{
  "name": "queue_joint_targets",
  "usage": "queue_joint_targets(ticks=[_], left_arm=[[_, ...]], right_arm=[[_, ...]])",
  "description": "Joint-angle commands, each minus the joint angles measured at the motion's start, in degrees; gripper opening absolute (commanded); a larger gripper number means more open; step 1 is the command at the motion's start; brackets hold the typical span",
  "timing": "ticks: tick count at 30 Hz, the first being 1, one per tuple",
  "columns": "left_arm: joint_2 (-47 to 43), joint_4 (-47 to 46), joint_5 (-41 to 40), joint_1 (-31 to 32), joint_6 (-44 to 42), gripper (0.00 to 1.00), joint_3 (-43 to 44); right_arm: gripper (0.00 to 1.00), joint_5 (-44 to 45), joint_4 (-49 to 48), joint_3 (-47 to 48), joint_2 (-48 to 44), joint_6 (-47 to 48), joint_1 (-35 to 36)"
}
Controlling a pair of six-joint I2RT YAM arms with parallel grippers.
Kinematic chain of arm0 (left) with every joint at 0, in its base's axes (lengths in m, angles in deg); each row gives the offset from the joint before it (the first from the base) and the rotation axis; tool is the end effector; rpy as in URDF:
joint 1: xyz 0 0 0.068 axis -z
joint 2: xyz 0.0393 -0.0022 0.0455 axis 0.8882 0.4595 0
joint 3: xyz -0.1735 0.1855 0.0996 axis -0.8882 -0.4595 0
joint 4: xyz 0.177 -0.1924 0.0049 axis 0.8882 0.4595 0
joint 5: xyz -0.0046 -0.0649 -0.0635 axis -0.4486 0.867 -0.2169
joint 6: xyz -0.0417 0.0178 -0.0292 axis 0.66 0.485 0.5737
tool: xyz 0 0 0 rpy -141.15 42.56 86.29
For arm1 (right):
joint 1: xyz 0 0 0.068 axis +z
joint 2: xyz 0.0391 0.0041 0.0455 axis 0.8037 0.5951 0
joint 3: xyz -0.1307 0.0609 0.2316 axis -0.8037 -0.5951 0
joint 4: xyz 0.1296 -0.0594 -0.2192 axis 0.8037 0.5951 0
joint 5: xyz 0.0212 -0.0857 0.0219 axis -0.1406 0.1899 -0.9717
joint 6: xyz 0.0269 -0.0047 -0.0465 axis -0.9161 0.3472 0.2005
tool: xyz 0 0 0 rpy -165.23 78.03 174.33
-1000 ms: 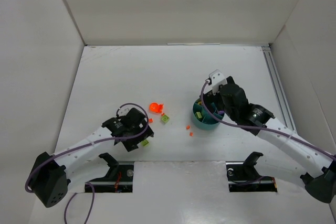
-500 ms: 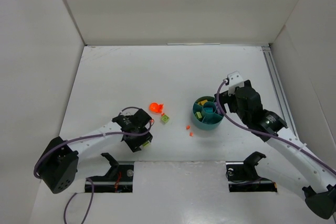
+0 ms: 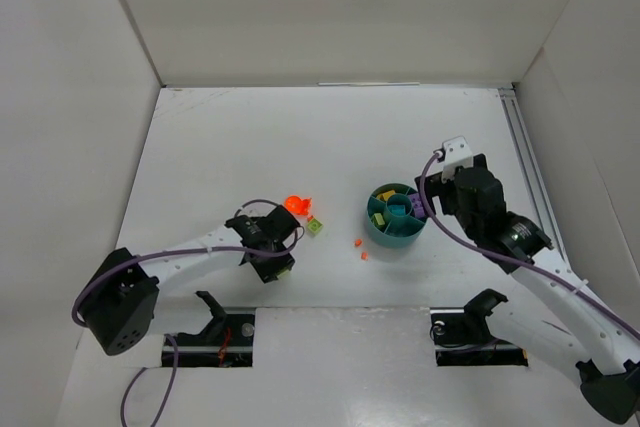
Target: Sort the legos into containers by color
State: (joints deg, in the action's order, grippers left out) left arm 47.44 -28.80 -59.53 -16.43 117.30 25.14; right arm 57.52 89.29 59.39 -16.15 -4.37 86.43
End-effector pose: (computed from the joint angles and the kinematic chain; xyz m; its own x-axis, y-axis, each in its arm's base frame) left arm 0.1400 -0.1413 0.1662 -0.8262 -0.5396 -0.1621 -0.4806 0.8251 -0.2972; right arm 0.1523 0.0803 0.3180 -0.3665 -0.3510 -0.8617 -0.2095 0.9335 -0.2911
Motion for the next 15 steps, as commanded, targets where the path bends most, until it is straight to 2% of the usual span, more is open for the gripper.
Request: queue_joint_targets(ticks=[1, 4, 7, 9, 15], left_arm=[[-0.7, 1.2, -3.9, 2.5, -0.8, 0.15, 5.0], [-0.2, 1.2, -7.0, 4.8, -3.9, 0.15, 8.2], [1.1, -3.6, -9.4, 7.8, -9.3, 0.15, 14.1], [3.4, -6.9, -9.4, 8.4, -16.1, 0.15, 18.9], [13.4, -16.6, -8.9, 8.5, -27.4, 0.16, 30.8]], right_arm=[[1.00, 1.1, -2.2, -0.2, 0.0, -1.1, -0.5], [1.00, 1.6, -2.2, -0.2, 0.0, -1.1, -0.5], [1.00, 2.2, -2.8, -0.7, -0.5, -1.1, -0.5], [1.00, 2.9, -3.3, -0.7, -1.7, -1.6, -1.1], [1.00, 5.8, -2.1, -1.9, -3.9, -3.4, -2.2]])
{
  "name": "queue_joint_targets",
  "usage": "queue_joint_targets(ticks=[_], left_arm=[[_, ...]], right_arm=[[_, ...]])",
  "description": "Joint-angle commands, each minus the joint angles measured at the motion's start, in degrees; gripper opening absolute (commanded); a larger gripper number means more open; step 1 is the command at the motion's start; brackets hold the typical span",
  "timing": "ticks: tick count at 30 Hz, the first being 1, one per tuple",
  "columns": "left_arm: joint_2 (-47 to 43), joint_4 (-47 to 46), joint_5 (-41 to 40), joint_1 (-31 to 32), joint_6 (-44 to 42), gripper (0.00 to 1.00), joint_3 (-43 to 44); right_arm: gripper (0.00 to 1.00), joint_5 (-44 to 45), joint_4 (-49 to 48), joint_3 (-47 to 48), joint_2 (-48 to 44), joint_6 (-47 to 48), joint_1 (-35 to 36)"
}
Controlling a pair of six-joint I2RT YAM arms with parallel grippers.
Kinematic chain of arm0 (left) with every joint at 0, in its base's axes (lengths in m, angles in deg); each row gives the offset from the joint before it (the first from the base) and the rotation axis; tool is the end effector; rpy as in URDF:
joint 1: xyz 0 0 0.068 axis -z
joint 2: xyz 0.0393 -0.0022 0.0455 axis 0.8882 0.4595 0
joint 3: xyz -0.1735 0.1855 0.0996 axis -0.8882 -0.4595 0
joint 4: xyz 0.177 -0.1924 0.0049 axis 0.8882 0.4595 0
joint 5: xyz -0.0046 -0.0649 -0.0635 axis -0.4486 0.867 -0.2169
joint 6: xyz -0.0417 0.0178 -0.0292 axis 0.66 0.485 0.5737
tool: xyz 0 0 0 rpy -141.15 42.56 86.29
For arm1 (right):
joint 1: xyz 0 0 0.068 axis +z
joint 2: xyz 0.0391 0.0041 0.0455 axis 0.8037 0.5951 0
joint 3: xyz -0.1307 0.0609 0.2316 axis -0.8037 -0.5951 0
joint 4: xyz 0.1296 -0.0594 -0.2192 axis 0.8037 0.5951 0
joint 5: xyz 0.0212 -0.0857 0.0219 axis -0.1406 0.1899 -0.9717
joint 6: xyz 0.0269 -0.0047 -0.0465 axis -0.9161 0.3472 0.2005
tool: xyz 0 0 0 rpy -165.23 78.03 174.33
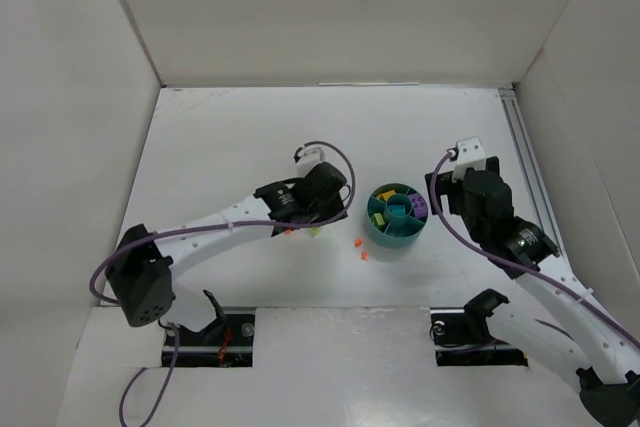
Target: Sort the legos into containers by color
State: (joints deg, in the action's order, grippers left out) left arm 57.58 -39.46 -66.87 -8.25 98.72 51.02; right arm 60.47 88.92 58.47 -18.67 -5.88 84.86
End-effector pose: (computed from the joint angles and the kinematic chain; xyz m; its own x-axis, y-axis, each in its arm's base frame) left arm 0.1820 -0.2407 0.2730 -0.8105 -0.2945 -0.5062 0.0187 0.8509 -0.5250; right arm 0.1475 0.0699 0.3201 -0.3587 -0.3004 -0.8838 -0.1188 0.9538 -0.2760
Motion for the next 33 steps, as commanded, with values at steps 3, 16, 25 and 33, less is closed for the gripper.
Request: queue_joint_targets(ticks=[3, 16, 25, 33], left_arm=[[9.3, -7.8, 0.6, 0.3, -13.6, 0.17, 11.4], [19.1, -8.8, 9.4, 0.8, -18.0, 0.19, 20.4], [20.2, -9.3, 11.9, 1.3, -18.0, 0.23, 20.3], [18.9, -8.7, 12.4, 1.9, -18.0, 0.33, 18.1]], right_arm=[[1.00, 4.1, -1.8, -1.0, -3.1, -2.5, -0.6], [1.00, 6.3, -0.7, -1.0, -5.0, -3.1, -1.1], [1.00, 6.3, -0.7, -1.5, -5.0, -3.6, -1.1], [1.00, 6.3, -0.7, -2.0, -4.5, -3.6, -1.1]])
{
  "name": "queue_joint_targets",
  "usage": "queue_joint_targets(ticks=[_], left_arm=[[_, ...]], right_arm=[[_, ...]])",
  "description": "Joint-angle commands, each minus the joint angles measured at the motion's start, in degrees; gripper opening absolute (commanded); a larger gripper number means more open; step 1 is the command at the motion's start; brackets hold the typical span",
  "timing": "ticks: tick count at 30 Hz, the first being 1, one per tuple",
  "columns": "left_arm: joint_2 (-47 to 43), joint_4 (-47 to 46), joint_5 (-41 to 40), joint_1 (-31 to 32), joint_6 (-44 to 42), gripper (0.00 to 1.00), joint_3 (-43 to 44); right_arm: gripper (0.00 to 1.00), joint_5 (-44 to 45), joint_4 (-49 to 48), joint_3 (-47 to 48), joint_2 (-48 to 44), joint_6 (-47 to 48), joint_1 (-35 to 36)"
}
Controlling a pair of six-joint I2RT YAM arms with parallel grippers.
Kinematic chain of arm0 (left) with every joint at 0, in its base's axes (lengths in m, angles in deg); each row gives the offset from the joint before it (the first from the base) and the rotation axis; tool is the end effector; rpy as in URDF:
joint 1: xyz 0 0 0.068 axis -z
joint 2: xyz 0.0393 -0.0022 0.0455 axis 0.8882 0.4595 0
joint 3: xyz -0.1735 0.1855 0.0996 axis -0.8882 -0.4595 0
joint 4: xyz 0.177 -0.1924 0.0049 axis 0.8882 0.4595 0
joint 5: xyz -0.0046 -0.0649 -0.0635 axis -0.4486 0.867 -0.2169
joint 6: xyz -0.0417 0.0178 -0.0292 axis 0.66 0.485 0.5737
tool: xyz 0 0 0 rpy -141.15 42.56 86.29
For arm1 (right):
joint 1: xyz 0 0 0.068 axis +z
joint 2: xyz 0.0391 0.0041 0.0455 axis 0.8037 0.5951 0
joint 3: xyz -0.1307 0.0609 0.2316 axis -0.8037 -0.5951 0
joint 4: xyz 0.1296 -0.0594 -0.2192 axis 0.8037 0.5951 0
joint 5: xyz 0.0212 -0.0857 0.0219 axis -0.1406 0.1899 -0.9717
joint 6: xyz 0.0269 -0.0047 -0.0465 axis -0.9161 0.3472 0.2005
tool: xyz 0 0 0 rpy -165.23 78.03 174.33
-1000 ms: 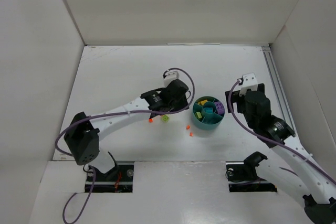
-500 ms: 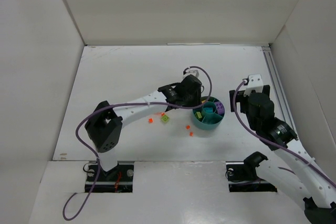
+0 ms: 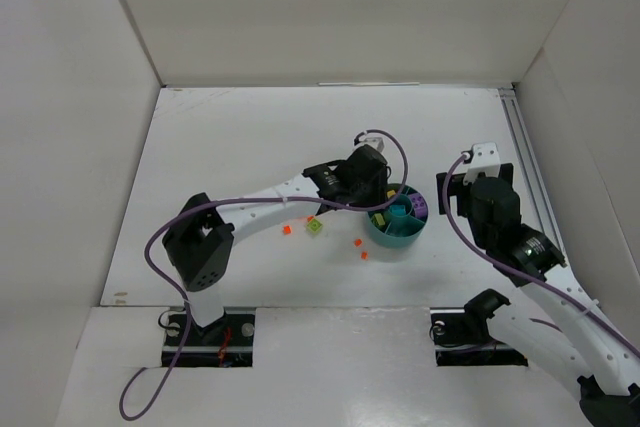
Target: Sort the legos into containers by color
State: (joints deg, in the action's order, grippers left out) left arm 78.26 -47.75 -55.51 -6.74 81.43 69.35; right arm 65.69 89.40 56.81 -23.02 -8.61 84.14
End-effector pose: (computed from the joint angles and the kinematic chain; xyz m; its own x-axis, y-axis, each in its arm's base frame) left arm 0.2268 -0.3336 0.2704 -0.8005 0.0097 -0.5992 0.3847 0.7749 -0.5015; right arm 0.1355 0.0572 0.3204 -0.3398 -0.2321 -0.9114 0.0036 0.9687 -0.2481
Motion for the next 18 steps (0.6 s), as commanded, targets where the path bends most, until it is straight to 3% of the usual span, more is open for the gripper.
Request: queue_joint_targets(ticks=[1, 2, 7, 18], left_arm=[[-2.3, -0.4, 1.1, 0.4, -0.7, 0.36, -0.2], [-2.3, -0.4, 1.1, 0.4, -0.7, 0.42, -0.7], [-2.9, -0.4, 1.1, 0.4, -0.7, 0.49, -0.7], [-5.3, -0.4, 1.1, 0.4, -0.7, 0.49, -1.4]], right_arm=[[1.00, 1.1, -1.2, -0.3, -0.2, -0.9, -0.4], [1.00, 1.1, -1.2, -0.3, -0.2, -0.9, -0.4], [1.00, 1.1, -1.2, -0.3, -0.2, -0.9, -0.4], [1.00, 0.6, -0.7, -0.3, -0.2, -0.9, -0.4]])
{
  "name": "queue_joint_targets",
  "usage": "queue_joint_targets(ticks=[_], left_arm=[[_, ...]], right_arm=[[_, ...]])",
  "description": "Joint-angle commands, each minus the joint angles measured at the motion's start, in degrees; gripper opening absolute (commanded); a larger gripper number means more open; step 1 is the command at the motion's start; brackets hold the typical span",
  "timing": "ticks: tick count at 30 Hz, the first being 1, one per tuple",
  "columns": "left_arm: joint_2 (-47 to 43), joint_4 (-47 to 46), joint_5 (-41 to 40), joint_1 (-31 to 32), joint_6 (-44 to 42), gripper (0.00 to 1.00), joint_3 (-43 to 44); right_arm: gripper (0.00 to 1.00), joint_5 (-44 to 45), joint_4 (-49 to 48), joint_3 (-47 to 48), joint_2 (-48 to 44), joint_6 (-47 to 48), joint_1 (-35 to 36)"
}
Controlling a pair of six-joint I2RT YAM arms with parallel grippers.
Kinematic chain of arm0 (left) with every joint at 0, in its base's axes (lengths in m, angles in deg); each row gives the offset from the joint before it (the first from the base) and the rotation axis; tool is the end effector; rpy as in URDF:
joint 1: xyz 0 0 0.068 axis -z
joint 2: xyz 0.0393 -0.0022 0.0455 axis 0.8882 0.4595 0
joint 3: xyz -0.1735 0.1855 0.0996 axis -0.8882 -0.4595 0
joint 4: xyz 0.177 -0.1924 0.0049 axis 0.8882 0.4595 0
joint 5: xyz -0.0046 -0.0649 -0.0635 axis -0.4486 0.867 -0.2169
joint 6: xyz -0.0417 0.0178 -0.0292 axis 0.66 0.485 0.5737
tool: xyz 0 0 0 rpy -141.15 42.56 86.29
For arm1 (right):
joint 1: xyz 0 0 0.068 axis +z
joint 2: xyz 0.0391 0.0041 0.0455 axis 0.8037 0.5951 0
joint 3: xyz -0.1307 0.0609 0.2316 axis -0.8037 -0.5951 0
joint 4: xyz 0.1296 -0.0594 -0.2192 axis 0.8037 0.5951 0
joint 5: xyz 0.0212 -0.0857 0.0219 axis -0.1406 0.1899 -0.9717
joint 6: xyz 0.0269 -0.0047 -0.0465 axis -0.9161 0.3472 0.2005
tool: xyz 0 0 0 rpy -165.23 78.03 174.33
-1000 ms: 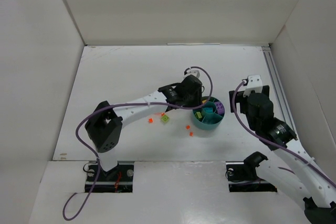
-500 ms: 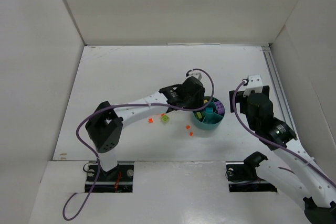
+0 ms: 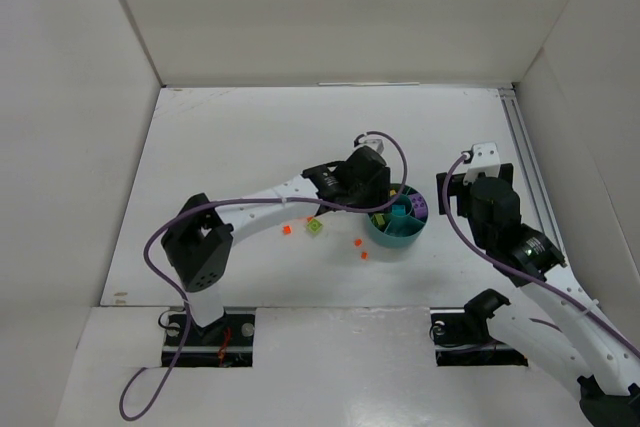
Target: Sort the legos into containers by color
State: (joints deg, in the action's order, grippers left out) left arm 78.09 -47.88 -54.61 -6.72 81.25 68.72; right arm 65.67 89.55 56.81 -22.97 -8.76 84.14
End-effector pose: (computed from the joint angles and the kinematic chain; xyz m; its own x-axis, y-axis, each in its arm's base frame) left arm 0.2254 -0.3328 0.2680 -0.8059 0.0217 -0.5917 0.3913 0.7696 -0.5046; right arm 0.1356 0.0573 0.3201 -0.3425 -0.2312 -0.9106 0.0035 0.9689 -0.2473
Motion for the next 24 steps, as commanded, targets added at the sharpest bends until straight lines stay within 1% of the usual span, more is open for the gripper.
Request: queue_joint_targets(ticks=[1, 4, 6, 8, 9, 10, 11, 12, 13, 14, 15, 16, 17, 18, 19, 21, 22, 24], left_arm=[[-5.8, -0.3, 0.2, 0.3, -0.5, 0.50, -0.7], [-7.4, 0.4, -0.4, 0.3, -0.5, 0.50, -1.3], [-9.5, 0.9, -1.3, 0.3, -0.5, 0.57, -2.6], [-11.6, 1.5, -2.7, 0.3, -0.5, 0.57, -3.1], [-12.2, 2.4, -3.4, 0.3, -0.5, 0.61, -3.1], [-12.9, 3.1, -5.4, 0.3, -0.5, 0.61, -3.1], [-13.5, 4.8, -6.7, 0.3, 0.1, 0.61, -3.6], [-15.1, 5.8, -8.0, 0.3, 0.1, 0.66, -3.6], [-16.0, 6.6, -9.4, 0.3, 0.9, 0.76, -4.7], [-16.9, 7.2, -12.4, 0.3, 1.6, 0.81, -5.5], [-18.9, 9.0, -14.0, 0.3, 2.5, 0.87, -6.5], [-20.0, 10.3, -15.1, -1.2, 3.6, 0.93, -8.3], [-22.2, 12.8, -16.8, -2.3, 5.8, 1.00, -9.4], [-22.2, 13.9, -17.8, -3.2, 7.1, 1.00, -10.5], [-25.2, 14.8, -19.0, -4.1, 8.4, 1.00, -13.3], [-28.5, 16.3, -21.2, -6.7, 10.5, 1.00, -16.0], [-32.2, 17.5, -21.2, -7.7, 12.6, 1.00, -17.5], [-36.2, 17.5, -21.9, -10.9, 14.0, 1.00, -21.8]], right_arm=[[1.00, 0.0, -0.8, -0.3, -0.2, -0.7, -0.4], [1.00, 0.0, -0.8, -0.3, -0.2, -0.2, -0.4], [1.00, -0.6, -1.4, -0.3, -0.2, 0.3, -0.4], [1.00, -2.5, -2.1, -0.3, -0.2, 1.7, -0.4], [1.00, -3.7, -3.3, -0.3, -0.2, 4.1, -0.4], [1.00, -5.3, -4.2, -0.3, -0.2, 5.4, -0.4], [1.00, -9.6, -5.3, -0.3, -0.2, 6.9, -0.4], [1.00, -12.0, -7.6, -0.9, -0.2, 10.0, -0.4], [1.00, -14.2, -8.5, -0.9, -0.2, 11.4, -0.4], [1.00, -18.7, -9.3, -0.9, 0.8, 12.7, -0.4], [1.00, -20.6, -9.8, -0.9, 1.8, 13.6, 0.6], [1.00, -22.5, -10.4, -0.4, 4.4, 15.6, 1.3], [1.00, -24.7, -10.4, 0.5, 6.0, 16.3, 3.9], [1.00, -24.7, -10.4, 0.5, 7.7, 16.3, 4.0], [1.00, -24.1, -11.0, 1.4, 10.9, 17.0, 8.2], [1.00, -21.0, -11.6, 2.4, 14.2, 17.0, 13.1], [1.00, -20.3, -12.5, 2.9, 15.8, 17.0, 17.6], [1.00, -20.2, -14.8, 4.6, 20.9, 17.0, 21.2]])
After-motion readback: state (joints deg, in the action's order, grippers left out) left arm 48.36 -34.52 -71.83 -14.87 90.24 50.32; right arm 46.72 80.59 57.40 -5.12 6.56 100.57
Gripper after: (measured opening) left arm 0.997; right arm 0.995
